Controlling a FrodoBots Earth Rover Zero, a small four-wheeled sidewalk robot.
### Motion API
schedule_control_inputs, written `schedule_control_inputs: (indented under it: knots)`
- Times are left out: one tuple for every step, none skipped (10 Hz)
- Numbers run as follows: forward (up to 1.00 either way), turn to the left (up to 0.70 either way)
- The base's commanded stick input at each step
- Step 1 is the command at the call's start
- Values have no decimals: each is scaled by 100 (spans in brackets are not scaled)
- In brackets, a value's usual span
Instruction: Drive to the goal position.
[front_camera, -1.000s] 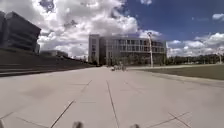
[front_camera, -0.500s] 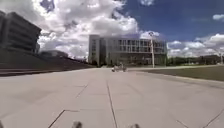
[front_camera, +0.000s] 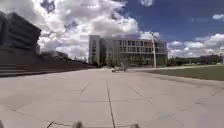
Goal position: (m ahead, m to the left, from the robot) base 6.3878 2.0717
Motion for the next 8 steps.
schedule_control_inputs:
  knots:
    - [70, 0]
    - [70, 2]
    - [70, 16]
    - [70, 33]
    - [70, 35]
    - [70, 19]
    - [70, 0]
    - [70, 0]
